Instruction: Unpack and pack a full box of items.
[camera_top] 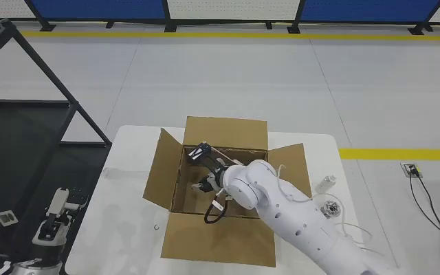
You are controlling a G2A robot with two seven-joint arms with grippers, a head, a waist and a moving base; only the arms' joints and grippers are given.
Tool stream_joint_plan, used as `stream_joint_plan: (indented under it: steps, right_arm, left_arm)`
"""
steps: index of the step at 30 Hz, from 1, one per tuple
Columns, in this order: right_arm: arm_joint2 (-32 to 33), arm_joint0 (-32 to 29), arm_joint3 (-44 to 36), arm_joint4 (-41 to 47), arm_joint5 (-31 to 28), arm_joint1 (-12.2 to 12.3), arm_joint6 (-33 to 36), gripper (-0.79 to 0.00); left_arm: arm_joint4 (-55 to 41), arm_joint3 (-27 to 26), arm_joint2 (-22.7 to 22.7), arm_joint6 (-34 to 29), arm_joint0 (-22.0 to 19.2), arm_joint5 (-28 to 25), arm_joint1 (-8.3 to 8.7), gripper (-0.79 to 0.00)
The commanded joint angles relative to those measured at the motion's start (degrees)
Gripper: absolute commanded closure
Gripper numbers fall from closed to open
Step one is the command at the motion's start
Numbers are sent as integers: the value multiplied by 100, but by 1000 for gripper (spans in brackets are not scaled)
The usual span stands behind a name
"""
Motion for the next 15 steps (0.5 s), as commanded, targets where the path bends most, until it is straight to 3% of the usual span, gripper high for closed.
stream_joint_plan:
  steps: [1, 13, 15]
  right_arm:
    - [-191, 216, 512, 65, 9, -169, -21, -785]
    - [-473, 732, 2452, 580, -275, -805, -325, -785]
    - [-468, 773, 2689, 673, -412, -878, -384, -733]
  left_arm:
    - [0, 0, 0, 0, 0, 0, 0, -785]
    - [0, 0, 0, 0, 0, 0, 0, -785]
    - [0, 0, 0, 0, 0, 0, 0, -785]
